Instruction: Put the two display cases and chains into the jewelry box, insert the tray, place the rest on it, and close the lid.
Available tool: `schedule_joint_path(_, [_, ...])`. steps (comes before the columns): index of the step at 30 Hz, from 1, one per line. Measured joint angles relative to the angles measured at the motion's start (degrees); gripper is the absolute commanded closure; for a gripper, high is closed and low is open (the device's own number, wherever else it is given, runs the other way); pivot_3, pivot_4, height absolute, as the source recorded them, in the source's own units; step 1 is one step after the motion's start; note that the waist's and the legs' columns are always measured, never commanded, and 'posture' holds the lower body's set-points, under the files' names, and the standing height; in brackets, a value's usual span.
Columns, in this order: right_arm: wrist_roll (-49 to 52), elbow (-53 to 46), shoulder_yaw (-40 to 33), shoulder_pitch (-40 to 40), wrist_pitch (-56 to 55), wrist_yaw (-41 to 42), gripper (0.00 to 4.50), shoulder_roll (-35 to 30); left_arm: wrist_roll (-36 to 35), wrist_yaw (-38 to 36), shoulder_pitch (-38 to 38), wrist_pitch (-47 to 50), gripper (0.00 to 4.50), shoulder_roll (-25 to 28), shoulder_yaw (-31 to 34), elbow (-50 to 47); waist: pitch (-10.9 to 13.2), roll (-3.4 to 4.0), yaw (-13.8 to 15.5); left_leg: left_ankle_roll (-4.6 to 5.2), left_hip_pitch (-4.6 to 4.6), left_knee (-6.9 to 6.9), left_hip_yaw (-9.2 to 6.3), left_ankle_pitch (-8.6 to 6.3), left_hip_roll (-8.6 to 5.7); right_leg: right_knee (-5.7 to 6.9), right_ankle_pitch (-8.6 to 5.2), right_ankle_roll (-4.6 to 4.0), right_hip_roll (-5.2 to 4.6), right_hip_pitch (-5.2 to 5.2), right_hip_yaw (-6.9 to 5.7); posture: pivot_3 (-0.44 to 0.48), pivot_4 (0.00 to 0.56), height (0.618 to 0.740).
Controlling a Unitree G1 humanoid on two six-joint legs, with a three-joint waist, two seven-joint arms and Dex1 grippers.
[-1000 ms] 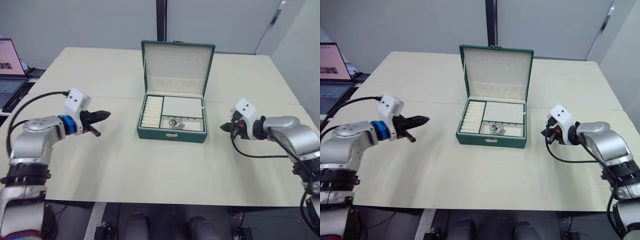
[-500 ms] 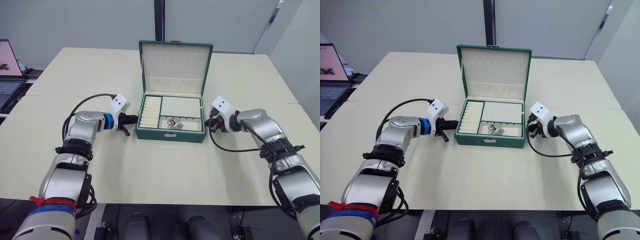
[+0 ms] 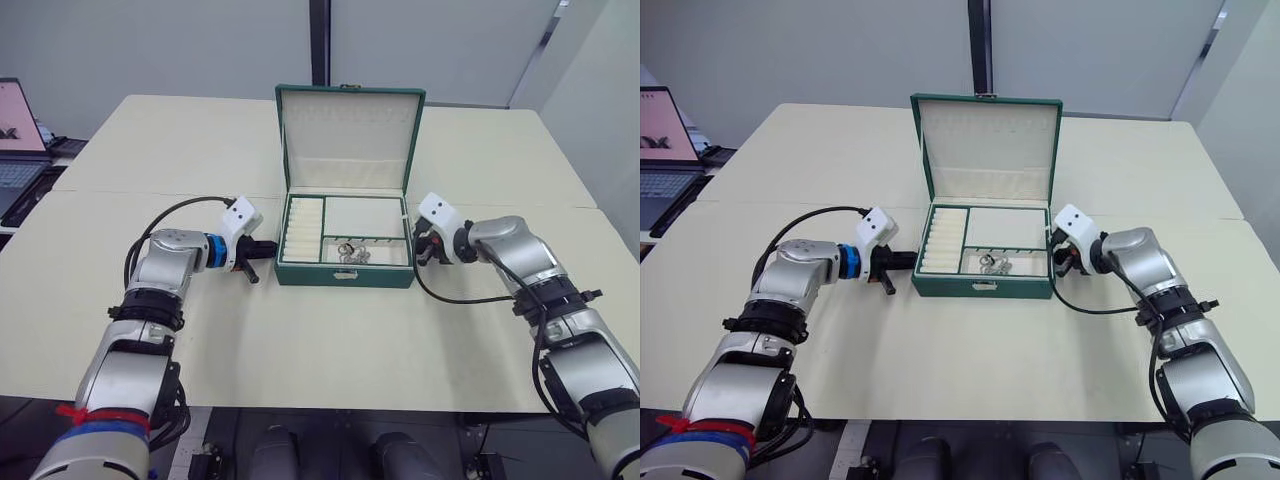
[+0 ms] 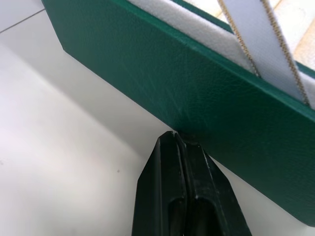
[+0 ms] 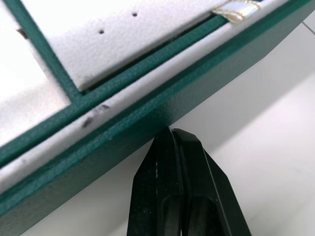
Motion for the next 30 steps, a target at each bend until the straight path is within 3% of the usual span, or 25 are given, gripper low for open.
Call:
schedule_joint_path(16, [0.3,-23.8,-2.5,11.5,15.2,-0.1,4.48,-2.2,-3.4,1.3,17.5,16.8,4.5,2.7,3.7,-29.9,0.0,0.03,0.0,0.01,0.01,-0.1,-0.06,-0.01,-0.01,0.0,0.0,0.0,0.01,0.07,0.02,0.0,0.15,0.74])
schedule_joint_path(23, [1.8,-31.4,-3.2,15.2,20.6,-0.5,4.48,-2.9,-3.8,2.1,19.9,20.3,4.5,3.7,4.8,-34.1,0.0,0.03,0.0,0.02,0.01,-0.12,-0.07,-0.02,-0.01,-0.01,0.0,0.0,0.04,0.07,0.04,0.0,0.15,0.74])
schedule_joint_path(30, [2.6,-32.1,-3.3,15.8,19.4,-0.4,4.48,-5.5,-6.7,3.1,20.6,21.1,4.5,3.6,6.5,-35.2,0.0,0.03,0.2,0.02,-0.05,-0.1,-0.06,-0.02,-0.02,-0.02,0.0,0.0,0.02,0.04,0.04,0.0,0.15,0.74])
